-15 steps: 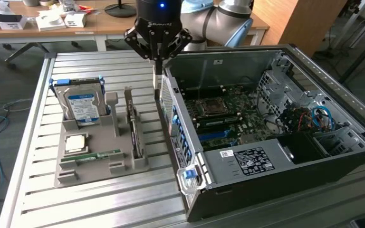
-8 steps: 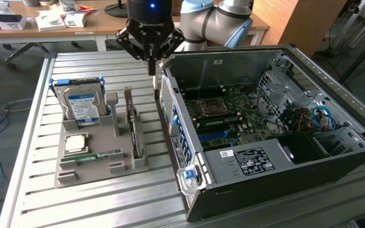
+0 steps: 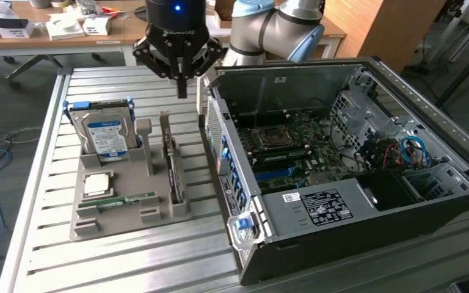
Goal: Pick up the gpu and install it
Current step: 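Reach for the gpu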
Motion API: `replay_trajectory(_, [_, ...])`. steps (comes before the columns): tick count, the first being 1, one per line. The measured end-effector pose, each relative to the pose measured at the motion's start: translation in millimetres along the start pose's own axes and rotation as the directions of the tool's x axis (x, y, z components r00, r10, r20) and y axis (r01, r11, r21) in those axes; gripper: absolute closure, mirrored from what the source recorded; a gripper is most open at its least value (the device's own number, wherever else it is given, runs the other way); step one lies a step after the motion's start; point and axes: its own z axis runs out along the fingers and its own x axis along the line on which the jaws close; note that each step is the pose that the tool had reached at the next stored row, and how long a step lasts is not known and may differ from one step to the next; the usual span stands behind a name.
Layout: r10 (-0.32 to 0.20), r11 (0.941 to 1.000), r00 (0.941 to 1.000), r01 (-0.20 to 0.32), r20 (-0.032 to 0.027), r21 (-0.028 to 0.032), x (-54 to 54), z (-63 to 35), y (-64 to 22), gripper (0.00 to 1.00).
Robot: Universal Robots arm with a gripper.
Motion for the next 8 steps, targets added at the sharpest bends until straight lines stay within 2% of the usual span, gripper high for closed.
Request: replay_trajectory(8, [0.0, 1.0, 1.0, 0.0, 0.0, -0.0001, 13.6, 0.5, -1.0, 0.89])
